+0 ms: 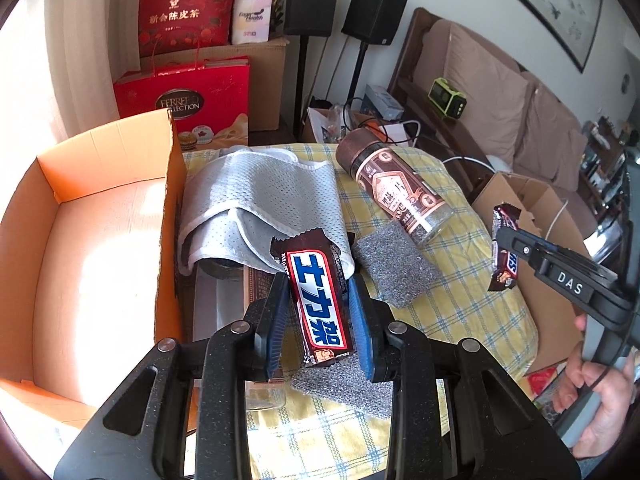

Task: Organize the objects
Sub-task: 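Carry both chocolate bars with both tools over the orange box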

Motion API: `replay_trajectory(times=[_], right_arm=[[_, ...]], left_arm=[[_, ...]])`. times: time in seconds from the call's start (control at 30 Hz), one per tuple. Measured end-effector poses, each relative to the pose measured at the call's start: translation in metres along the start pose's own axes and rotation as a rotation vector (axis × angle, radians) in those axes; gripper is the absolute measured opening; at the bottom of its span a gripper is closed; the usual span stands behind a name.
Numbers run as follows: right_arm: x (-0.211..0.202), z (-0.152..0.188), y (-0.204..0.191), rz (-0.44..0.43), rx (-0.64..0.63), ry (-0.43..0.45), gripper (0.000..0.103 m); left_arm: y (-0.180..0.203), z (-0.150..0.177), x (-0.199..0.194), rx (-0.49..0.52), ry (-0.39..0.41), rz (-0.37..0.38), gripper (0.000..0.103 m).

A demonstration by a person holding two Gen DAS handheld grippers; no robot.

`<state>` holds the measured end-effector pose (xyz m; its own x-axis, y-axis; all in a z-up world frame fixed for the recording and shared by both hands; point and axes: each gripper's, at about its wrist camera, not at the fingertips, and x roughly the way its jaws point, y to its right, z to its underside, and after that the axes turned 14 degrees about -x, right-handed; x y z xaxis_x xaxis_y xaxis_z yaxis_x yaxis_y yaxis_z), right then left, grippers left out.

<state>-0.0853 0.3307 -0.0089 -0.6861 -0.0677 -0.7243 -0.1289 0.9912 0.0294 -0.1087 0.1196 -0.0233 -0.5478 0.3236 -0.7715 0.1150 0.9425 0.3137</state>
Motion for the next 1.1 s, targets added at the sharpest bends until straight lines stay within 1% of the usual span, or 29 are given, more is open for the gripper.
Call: replay_trajectory(times=[0.1, 0.37, 0.47, 0.67, 1.0, 1.1], right_arm=[[-0.01, -0.001, -0.015, 0.004, -0.028, 0.026, 0.028], [-0.029, -0.008, -0.049, 0.016, -0.096, 0.069, 0.028], [-0.034, -0.012, -0.059, 0.006, -0.103, 0.081, 0.028], [-0.04, -0.021, -0.085, -0.01, -0.134, 0.1, 0.028], [-0.037, -0.036, -0.138, -0.074, -0.198, 0.107, 0.028], [-0.035, -0.038, -0.149, -0.091, -0.211, 0.105, 0.028]], left_arm=[[-0.003, -0.001, -0.009, 0.003, 0.032, -0.017, 0.028], [-0.017, -0.007, -0.029, -0.019, 0.065, -0.027, 0.028], [-0.022, -0.009, -0.037, -0.025, 0.081, -0.03, 0.028], [-0.037, -0.011, -0.053, -0.034, 0.113, -0.062, 0.028], [-0.078, -0.019, -0.071, -0.079, 0.139, -0.118, 0.028], [-0.092, -0.021, -0.074, -0.097, 0.142, -0.136, 0.028]])
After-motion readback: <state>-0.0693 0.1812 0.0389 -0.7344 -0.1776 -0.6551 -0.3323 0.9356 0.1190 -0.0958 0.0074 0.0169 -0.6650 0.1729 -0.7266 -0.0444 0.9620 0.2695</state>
